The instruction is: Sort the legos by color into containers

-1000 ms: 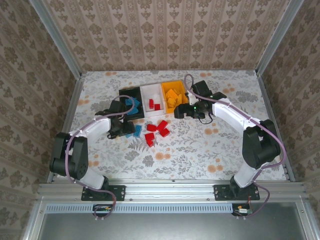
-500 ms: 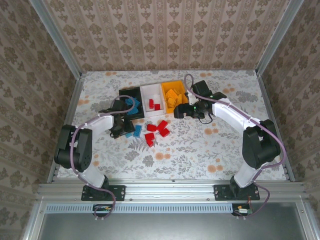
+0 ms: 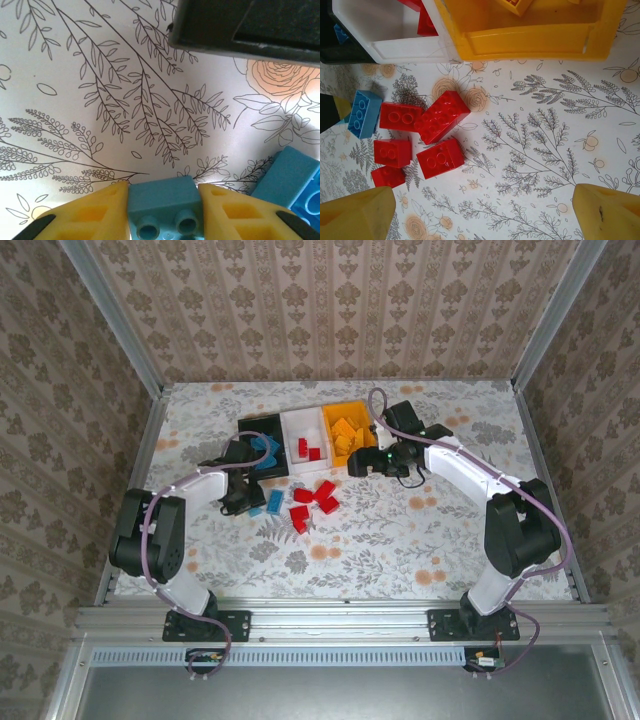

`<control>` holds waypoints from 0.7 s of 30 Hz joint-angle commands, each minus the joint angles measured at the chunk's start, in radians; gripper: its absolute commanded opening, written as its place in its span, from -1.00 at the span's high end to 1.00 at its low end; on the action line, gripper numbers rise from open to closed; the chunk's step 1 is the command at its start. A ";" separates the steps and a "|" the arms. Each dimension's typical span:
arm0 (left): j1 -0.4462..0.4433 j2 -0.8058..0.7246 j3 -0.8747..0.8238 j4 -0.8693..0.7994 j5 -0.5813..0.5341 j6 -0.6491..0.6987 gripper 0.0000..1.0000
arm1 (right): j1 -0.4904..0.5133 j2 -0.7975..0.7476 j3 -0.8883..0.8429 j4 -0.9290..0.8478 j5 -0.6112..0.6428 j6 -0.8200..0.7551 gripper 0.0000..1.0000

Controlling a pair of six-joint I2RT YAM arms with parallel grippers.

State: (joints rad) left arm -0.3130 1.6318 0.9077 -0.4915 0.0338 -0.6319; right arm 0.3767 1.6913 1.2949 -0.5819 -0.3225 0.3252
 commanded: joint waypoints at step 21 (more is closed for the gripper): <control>0.037 -0.117 0.368 -0.180 0.026 0.168 0.26 | -0.004 0.022 0.010 -0.009 -0.012 0.016 -0.86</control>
State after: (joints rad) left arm -0.2863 1.4853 1.1774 -0.6373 0.0566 -0.5392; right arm 0.3767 1.6993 1.2949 -0.5819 -0.3225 0.3256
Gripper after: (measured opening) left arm 0.370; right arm 0.931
